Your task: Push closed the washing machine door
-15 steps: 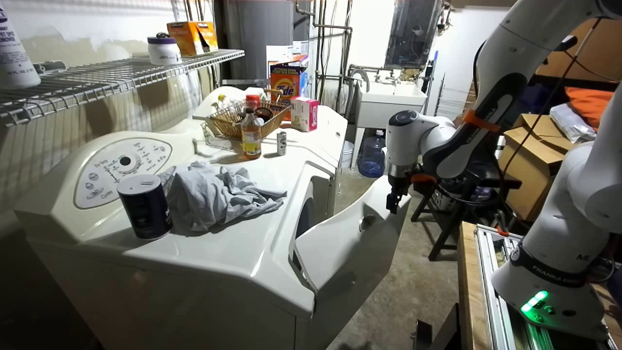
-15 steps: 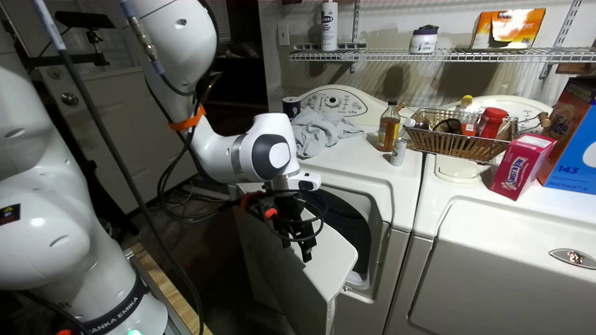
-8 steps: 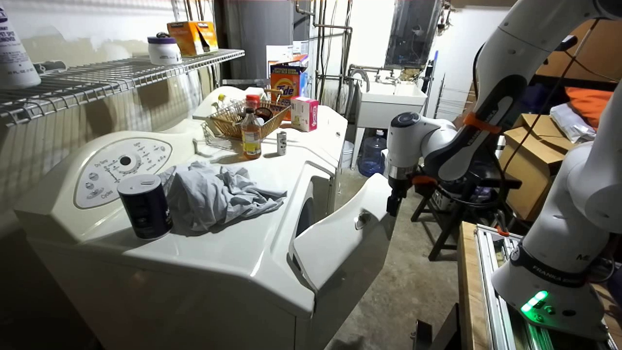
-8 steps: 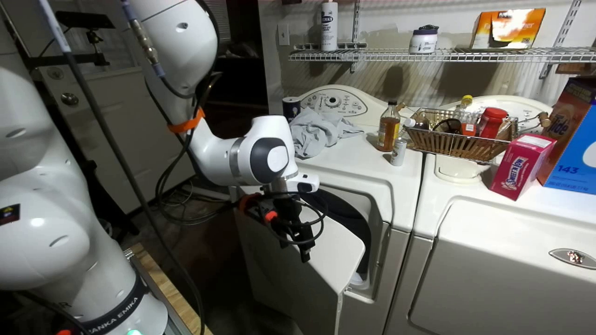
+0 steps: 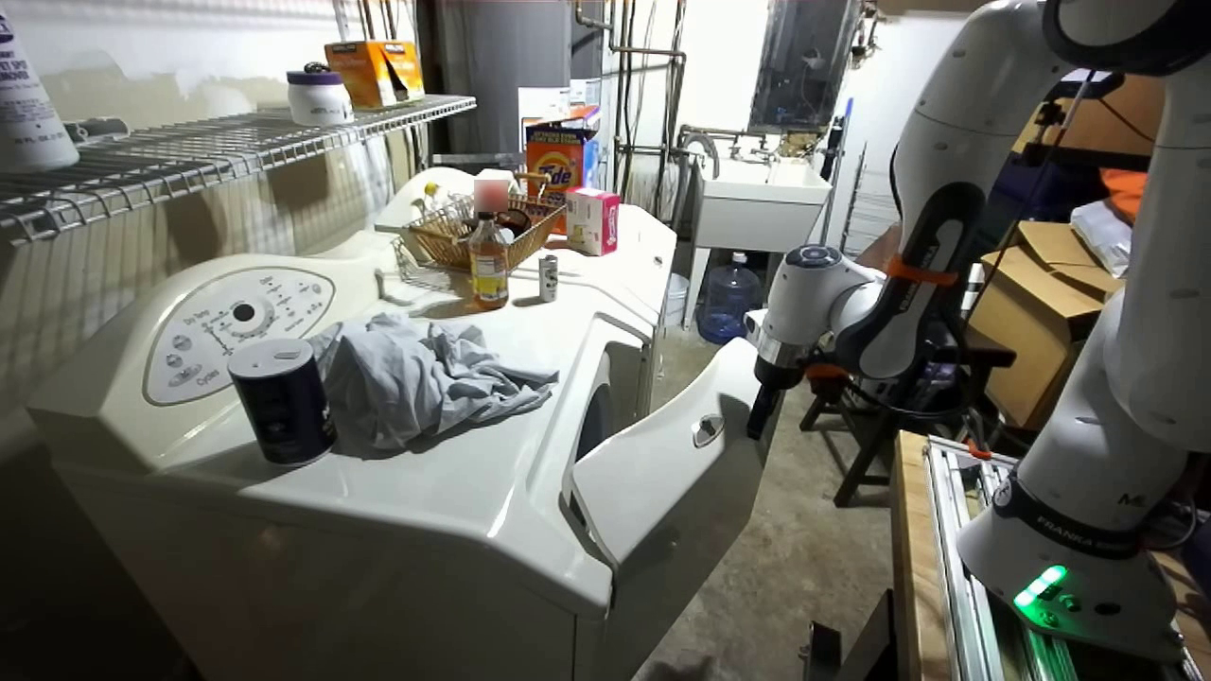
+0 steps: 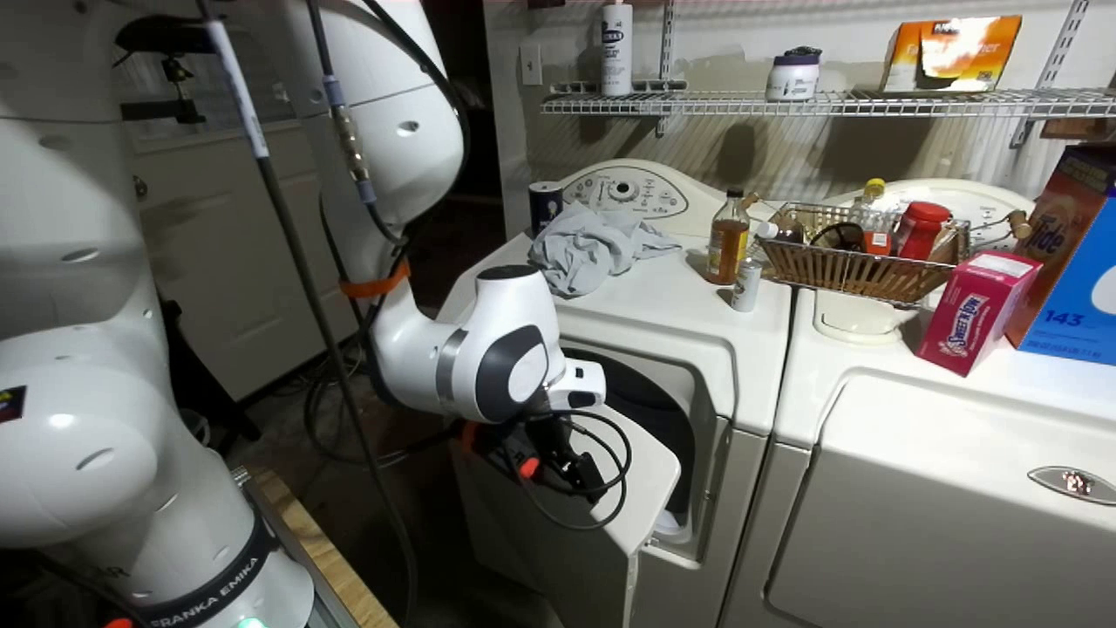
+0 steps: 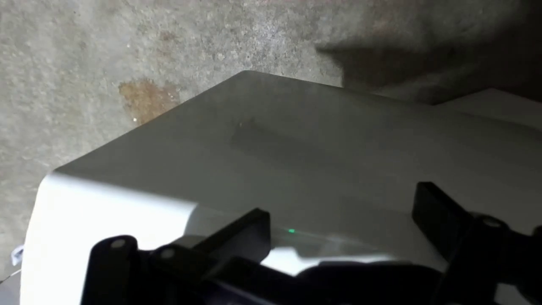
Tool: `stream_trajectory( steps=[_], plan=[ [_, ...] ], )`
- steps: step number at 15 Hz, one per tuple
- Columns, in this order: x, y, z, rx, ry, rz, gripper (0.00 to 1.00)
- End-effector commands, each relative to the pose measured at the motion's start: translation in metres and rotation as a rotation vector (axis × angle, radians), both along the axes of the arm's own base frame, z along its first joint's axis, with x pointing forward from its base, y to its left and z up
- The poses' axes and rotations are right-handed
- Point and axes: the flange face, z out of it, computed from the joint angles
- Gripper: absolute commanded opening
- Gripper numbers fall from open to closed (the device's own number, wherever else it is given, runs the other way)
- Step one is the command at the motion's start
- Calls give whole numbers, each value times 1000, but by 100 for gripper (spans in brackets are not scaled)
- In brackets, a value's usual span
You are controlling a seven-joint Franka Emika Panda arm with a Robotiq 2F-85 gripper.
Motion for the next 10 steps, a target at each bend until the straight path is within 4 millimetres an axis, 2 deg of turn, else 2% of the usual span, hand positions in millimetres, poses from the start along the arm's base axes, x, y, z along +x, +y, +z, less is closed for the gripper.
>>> stream_trajectory(
  steps=[1, 5, 10],
  plan=[
    [14, -22, -10, -19, -60, 44, 100],
    [28, -41, -7, -57, -106, 54, 100],
    [55, -54, -2, -101, -219, 140, 100]
  ],
)
